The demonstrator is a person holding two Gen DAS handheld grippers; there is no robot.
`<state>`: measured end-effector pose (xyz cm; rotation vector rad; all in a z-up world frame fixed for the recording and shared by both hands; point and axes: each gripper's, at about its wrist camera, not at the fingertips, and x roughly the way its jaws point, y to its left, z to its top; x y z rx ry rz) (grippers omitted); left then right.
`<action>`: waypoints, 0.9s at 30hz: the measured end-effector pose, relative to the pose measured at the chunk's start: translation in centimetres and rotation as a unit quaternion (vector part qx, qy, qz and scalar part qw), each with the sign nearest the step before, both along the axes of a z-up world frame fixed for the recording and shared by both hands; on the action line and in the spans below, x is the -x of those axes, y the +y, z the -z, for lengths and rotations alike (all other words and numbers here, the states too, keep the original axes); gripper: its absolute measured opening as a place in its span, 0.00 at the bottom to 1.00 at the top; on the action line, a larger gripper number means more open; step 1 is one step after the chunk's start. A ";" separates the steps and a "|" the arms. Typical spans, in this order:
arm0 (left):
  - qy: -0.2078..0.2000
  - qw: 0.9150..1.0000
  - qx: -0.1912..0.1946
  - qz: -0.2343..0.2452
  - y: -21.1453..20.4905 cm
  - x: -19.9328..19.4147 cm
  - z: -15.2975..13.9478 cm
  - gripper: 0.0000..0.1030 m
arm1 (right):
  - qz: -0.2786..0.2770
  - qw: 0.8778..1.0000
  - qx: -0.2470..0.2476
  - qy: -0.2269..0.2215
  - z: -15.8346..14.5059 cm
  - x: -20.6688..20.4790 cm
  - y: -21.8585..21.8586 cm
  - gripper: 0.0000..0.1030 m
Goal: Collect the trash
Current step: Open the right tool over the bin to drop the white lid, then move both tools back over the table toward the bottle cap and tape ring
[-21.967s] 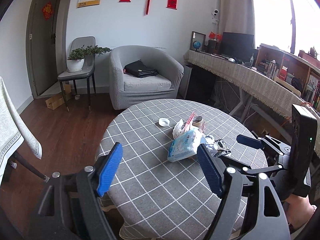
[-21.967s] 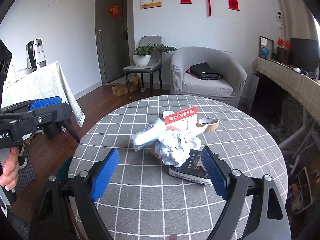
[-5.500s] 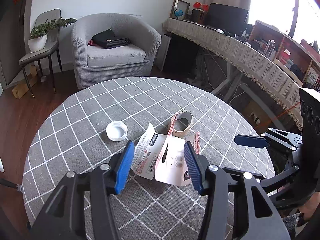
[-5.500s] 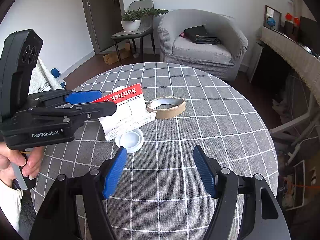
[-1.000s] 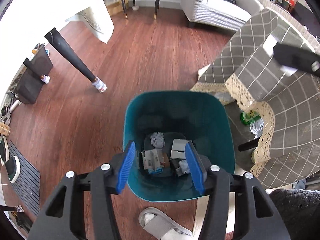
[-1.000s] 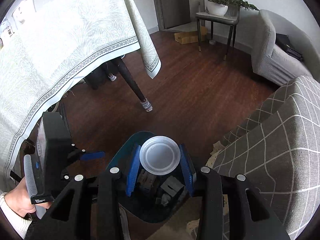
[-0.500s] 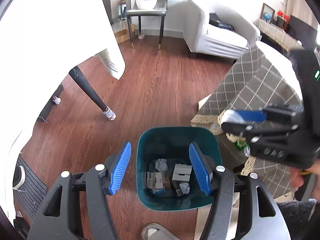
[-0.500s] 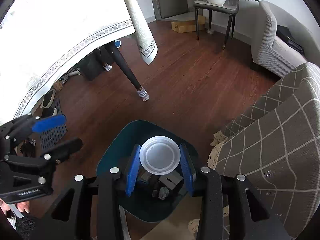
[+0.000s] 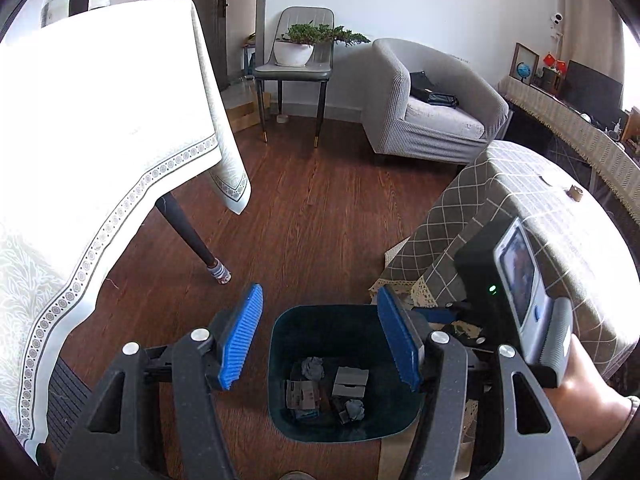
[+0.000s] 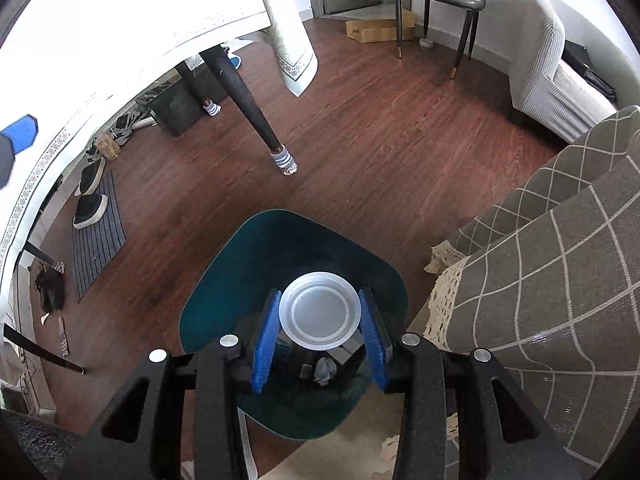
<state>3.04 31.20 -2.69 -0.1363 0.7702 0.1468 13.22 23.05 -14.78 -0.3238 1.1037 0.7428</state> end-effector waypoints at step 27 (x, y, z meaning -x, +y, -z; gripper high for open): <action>-0.081 0.996 0.026 0.011 -3.2 -0.9 -7.3 0.31 | -0.084 0.993 0.083 0.017 5.7 2.5 0.2 0.64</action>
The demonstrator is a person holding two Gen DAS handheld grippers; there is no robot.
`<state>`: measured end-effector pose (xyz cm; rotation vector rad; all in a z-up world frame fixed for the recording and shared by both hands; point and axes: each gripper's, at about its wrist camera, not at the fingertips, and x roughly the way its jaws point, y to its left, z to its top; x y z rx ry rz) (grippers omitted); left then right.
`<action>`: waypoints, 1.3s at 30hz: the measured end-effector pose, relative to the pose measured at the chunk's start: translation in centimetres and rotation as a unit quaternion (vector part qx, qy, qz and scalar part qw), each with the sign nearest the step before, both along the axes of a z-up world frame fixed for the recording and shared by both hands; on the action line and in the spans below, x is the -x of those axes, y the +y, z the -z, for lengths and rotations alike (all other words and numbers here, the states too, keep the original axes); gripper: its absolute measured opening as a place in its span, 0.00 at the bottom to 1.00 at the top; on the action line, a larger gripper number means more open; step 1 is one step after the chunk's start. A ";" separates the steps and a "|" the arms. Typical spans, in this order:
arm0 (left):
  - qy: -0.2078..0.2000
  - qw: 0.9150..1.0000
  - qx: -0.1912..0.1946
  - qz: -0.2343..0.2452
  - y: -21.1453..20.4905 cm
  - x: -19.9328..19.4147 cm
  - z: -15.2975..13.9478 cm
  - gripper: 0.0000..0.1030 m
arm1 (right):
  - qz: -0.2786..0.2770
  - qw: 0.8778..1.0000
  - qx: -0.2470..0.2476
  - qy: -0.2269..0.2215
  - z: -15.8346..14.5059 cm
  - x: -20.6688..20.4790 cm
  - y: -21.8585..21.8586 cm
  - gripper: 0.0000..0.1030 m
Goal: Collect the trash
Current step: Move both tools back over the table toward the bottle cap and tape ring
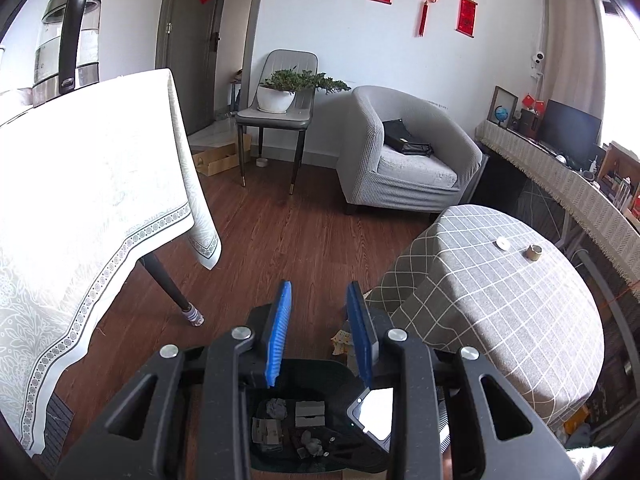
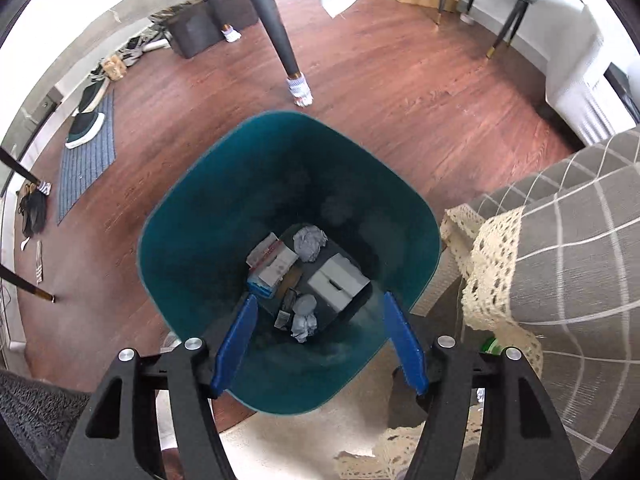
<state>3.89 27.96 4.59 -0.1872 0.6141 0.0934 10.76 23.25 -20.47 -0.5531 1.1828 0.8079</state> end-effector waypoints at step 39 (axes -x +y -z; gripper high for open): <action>-0.046 0.995 -0.045 0.075 -12.9 -7.4 -5.3 0.66 | 0.109 0.964 -0.166 -0.175 -21.0 -5.5 -20.3 0.56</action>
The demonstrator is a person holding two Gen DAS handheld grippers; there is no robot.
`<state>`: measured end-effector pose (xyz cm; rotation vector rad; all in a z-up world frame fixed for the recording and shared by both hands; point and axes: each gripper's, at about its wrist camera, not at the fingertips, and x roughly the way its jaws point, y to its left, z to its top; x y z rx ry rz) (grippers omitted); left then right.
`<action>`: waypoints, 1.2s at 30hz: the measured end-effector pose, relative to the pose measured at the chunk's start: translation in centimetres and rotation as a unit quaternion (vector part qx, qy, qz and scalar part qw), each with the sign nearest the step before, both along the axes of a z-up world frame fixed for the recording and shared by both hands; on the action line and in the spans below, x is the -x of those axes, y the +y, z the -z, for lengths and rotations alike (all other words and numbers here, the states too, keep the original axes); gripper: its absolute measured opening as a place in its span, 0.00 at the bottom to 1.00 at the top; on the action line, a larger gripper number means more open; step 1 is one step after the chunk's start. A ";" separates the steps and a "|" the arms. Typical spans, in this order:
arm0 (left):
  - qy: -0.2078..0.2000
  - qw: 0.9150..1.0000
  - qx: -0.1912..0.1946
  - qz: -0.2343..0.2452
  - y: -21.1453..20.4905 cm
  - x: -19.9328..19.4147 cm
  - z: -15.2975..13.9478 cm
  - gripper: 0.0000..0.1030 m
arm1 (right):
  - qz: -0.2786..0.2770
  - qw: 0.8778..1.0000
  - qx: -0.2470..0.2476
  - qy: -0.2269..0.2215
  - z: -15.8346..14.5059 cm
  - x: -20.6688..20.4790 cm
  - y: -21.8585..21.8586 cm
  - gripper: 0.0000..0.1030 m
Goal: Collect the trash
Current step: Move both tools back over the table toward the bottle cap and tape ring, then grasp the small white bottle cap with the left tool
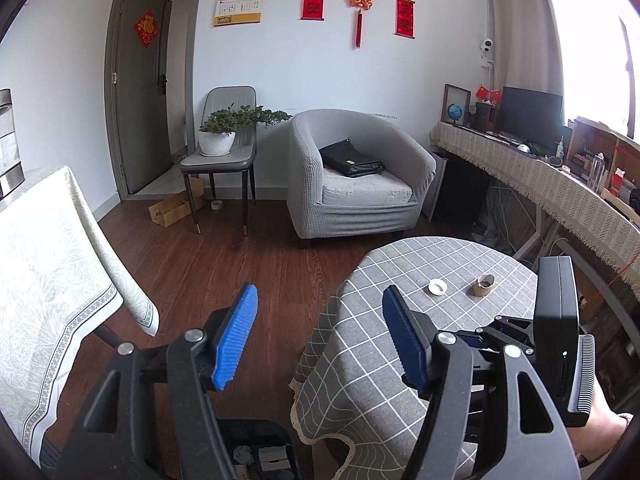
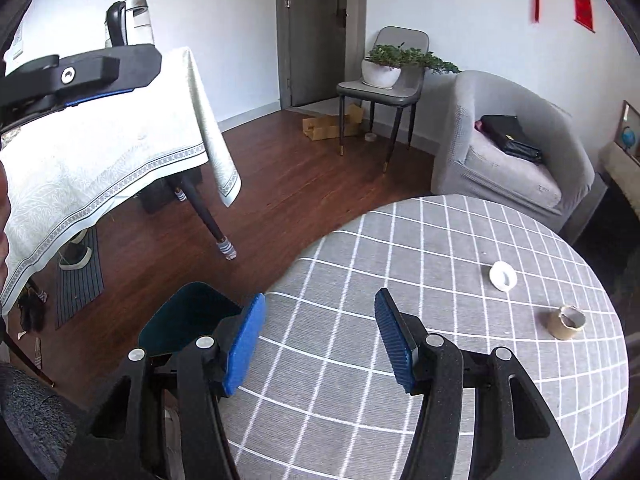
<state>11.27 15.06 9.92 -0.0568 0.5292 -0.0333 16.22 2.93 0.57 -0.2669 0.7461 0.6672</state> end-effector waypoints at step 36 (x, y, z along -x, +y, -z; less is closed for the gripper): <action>0.135 0.976 -0.001 0.171 -15.4 -17.3 11.0 0.57 | 0.151 0.988 0.014 0.033 2.0 -10.6 -18.3 0.79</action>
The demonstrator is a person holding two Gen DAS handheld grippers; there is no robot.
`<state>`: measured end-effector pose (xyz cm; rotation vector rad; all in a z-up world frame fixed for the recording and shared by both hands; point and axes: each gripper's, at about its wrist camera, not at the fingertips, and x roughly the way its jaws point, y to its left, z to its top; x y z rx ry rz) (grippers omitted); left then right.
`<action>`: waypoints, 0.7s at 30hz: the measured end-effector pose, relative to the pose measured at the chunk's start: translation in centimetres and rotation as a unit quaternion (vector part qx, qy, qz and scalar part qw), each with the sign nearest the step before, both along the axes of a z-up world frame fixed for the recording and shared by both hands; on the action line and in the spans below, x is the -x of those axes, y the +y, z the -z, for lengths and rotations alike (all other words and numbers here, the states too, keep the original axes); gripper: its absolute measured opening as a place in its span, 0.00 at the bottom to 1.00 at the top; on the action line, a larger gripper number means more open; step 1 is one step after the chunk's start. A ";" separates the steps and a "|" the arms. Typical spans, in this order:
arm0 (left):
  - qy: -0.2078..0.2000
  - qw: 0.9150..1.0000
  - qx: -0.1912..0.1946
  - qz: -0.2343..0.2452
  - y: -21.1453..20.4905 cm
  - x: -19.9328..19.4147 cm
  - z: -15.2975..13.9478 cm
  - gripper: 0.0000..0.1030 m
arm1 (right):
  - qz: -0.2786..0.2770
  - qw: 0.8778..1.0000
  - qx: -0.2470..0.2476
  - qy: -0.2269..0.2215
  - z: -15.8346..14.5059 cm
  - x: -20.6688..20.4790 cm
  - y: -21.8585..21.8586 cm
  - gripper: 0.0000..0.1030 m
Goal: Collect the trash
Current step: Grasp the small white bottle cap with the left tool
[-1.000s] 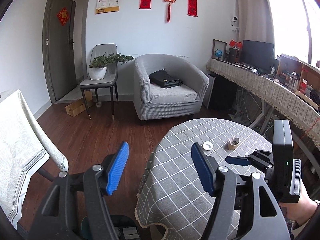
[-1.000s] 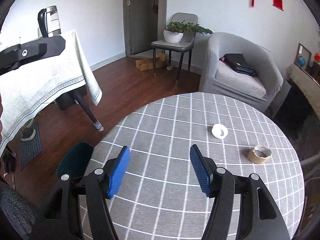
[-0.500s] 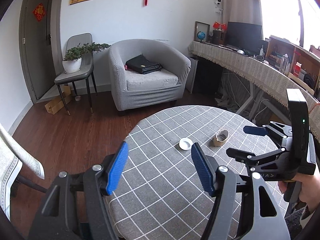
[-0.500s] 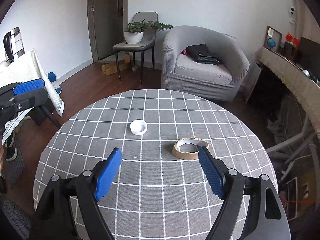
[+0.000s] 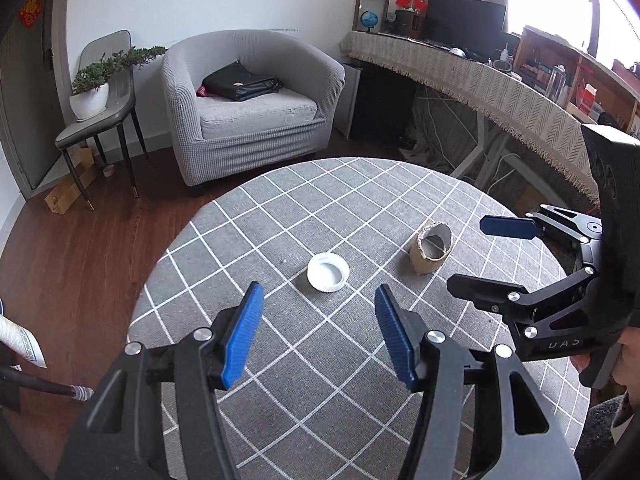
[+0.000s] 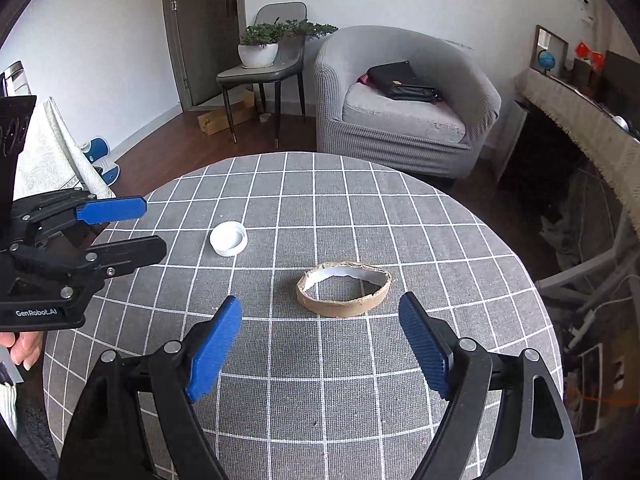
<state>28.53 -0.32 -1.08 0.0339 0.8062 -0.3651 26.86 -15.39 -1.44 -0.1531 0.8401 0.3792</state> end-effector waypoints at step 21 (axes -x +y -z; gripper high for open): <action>0.026 0.998 -0.049 0.006 -3.3 -4.7 3.6 0.36 | -0.006 1.000 -0.003 0.028 1.6 -0.9 -1.6 0.79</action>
